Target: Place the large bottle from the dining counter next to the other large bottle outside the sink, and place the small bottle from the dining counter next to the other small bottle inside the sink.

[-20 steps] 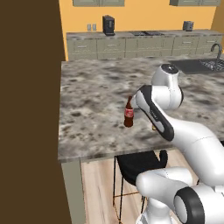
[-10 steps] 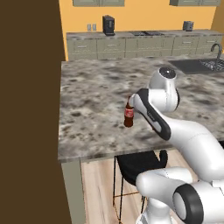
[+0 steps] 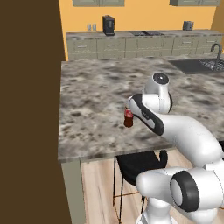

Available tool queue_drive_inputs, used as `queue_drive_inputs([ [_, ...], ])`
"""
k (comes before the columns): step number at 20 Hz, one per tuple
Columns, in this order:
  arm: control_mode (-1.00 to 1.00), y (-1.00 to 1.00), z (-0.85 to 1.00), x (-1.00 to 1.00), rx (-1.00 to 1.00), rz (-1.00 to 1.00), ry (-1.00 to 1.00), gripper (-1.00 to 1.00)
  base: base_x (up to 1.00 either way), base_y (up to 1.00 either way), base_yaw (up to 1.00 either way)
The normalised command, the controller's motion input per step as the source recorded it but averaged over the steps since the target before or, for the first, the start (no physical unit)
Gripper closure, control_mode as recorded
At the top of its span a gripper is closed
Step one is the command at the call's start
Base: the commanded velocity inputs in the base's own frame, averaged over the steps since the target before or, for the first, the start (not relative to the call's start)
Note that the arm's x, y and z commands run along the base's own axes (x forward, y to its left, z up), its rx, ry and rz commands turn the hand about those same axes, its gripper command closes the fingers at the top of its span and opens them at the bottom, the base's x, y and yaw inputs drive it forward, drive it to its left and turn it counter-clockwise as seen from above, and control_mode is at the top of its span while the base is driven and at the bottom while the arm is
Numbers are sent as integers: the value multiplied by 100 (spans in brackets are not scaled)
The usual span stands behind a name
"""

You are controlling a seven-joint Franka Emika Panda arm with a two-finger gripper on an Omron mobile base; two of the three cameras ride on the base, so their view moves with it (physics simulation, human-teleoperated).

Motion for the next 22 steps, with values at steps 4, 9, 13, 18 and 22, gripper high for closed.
queue_drive_inputs([
  [4, -100, 0, -21, 38, 0, -1, 0, -100, 0, 0, 0],
  [9, -100, 0, -17, 33, 0, 0, 0, -100, 0, 0, 0],
  [13, -100, 0, -15, 33, 0, 0, 0, -100, 0, 0, 0],
  [18, -100, 0, -13, 35, 0, 0, 0, -100, 0, 0, 0],
  [22, -100, 0, -15, 35, 0, 0, 0, -100, 0, 0, 0],
])
